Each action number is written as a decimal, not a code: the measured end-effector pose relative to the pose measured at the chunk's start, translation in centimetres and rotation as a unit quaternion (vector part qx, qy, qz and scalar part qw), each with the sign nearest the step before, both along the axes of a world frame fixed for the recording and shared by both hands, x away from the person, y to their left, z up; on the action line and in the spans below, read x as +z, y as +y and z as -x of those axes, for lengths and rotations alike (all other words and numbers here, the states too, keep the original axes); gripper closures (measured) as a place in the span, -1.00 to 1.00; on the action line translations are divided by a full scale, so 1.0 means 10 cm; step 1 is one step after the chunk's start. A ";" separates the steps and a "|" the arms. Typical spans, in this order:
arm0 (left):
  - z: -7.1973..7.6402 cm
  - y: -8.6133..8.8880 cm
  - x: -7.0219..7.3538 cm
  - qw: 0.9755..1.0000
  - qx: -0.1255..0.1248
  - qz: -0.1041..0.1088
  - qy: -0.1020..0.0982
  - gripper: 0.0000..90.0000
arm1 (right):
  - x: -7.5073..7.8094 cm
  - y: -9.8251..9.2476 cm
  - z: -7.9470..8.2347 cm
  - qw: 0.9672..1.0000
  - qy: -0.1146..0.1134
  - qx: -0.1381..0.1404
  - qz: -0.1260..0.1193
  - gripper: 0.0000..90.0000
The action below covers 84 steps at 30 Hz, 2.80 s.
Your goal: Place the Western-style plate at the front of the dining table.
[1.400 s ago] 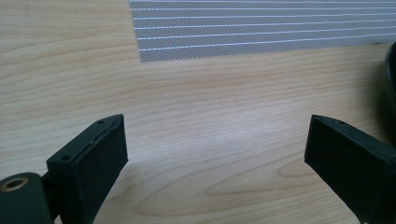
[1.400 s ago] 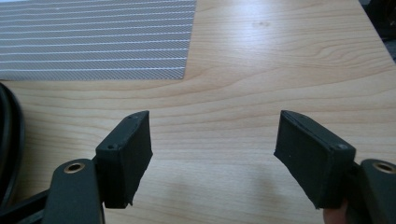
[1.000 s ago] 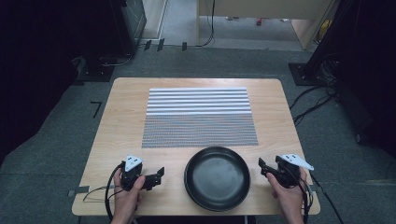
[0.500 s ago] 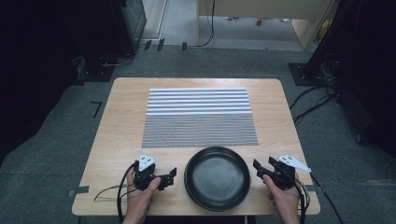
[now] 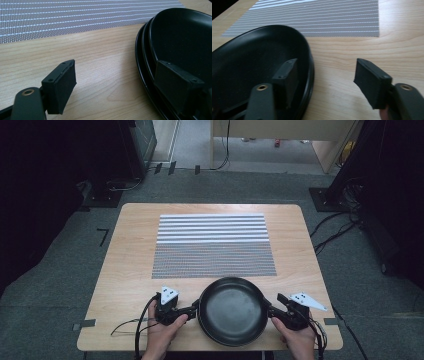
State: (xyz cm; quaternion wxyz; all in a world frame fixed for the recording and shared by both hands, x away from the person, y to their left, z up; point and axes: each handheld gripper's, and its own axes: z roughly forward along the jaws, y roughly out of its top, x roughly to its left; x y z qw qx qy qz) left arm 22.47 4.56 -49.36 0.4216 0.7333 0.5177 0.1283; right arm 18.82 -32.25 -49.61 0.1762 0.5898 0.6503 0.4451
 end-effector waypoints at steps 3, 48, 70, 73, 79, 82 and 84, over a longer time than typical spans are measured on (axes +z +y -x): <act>0.02 0.01 0.05 1.000 -0.002 0.021 -0.006 -0.61 | -0.01 0.06 0.00 1.000 0.010 0.012 -0.007 0.13; 0.11 -0.16 0.01 0.994 -0.089 0.048 0.034 0.25 | -0.06 0.29 0.00 0.997 0.028 -0.006 -0.072 0.84; 0.13 0.03 -0.01 0.984 -0.123 0.102 0.077 0.44 | -0.12 0.38 0.08 0.995 0.035 -0.031 -0.089 0.65; 0.14 0.03 0.00 0.984 -0.126 0.099 0.077 0.43 | -0.15 0.33 0.04 0.992 0.042 -0.023 -0.115 0.71; 0.15 0.04 0.01 0.985 -0.121 0.099 0.075 0.43 | -0.17 0.31 0.01 0.991 0.044 -0.010 -0.127 0.70; 0.16 0.04 0.02 0.985 -0.118 0.101 0.077 0.44 | -0.19 0.30 0.00 0.989 0.048 -0.006 -0.137 0.71; 0.16 0.05 0.03 0.985 -0.117 0.101 0.076 0.45 | -0.18 0.30 0.01 0.990 0.047 -0.003 -0.132 0.70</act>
